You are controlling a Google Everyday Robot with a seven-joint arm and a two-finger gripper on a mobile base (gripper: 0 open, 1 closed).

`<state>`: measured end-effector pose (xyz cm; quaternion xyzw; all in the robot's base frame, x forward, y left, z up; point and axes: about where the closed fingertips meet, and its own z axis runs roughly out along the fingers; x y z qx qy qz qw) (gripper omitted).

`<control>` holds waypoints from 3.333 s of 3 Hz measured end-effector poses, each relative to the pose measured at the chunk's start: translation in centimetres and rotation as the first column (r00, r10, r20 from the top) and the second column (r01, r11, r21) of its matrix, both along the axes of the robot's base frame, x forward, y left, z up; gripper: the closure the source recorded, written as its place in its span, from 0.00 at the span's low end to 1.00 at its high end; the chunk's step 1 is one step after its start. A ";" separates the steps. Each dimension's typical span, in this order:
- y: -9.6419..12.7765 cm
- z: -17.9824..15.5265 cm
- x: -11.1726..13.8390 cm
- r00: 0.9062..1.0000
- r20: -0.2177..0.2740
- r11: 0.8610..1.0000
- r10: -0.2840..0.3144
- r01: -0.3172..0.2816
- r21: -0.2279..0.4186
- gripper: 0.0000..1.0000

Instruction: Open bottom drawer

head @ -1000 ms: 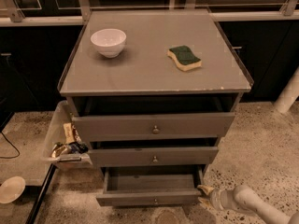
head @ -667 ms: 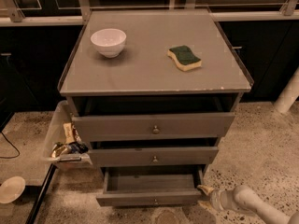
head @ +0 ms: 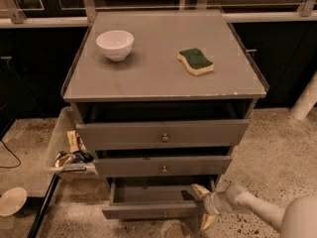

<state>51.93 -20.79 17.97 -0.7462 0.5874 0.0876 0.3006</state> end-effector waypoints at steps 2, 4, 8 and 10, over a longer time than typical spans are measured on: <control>-0.4 -0.2 -0.1 1.000 -0.002 1.000 -0.010 0.010 0.010 0.00; -3.2 -3.0 -0.5 0.996 -0.038 0.989 -0.082 0.086 0.121 0.00; -3.5 -2.9 -1.4 0.996 -0.039 0.991 -0.082 0.086 0.105 0.65; -4.3 -2.5 -2.6 0.996 -0.026 0.993 -0.088 0.090 0.081 0.85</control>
Offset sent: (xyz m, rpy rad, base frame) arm -0.0068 -0.0582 -0.0285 0.1303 0.0189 -0.1473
